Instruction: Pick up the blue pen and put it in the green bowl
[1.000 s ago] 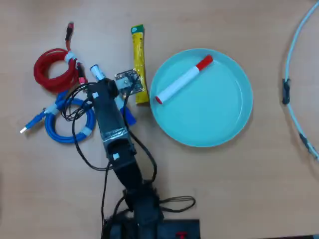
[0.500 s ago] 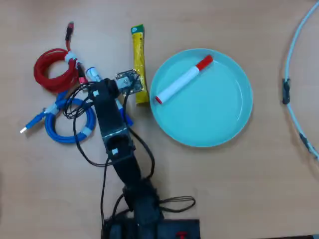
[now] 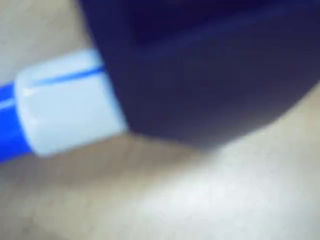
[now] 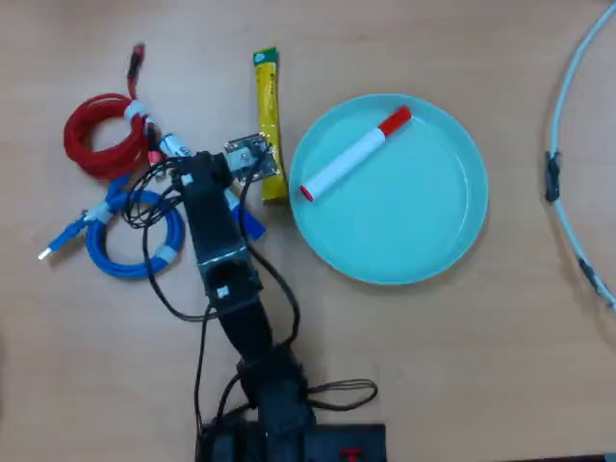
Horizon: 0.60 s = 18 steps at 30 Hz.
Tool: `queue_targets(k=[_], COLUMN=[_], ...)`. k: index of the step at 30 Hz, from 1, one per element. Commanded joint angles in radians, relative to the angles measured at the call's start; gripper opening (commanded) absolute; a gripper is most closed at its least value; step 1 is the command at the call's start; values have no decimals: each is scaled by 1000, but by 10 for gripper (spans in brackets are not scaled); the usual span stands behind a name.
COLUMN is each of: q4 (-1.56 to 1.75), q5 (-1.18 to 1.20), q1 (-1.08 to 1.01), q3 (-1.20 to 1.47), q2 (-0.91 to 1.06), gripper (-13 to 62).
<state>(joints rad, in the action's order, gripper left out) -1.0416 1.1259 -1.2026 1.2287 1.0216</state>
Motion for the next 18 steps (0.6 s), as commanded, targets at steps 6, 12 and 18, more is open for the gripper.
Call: queue_targets(k=[6, 12, 18], q4=[-64, -193, -364], q5=[74, 72, 28], q1=[3, 14, 38], q3=[-61, -66, -83], q2=[12, 21, 147], gripper=[-76, -76, -75])
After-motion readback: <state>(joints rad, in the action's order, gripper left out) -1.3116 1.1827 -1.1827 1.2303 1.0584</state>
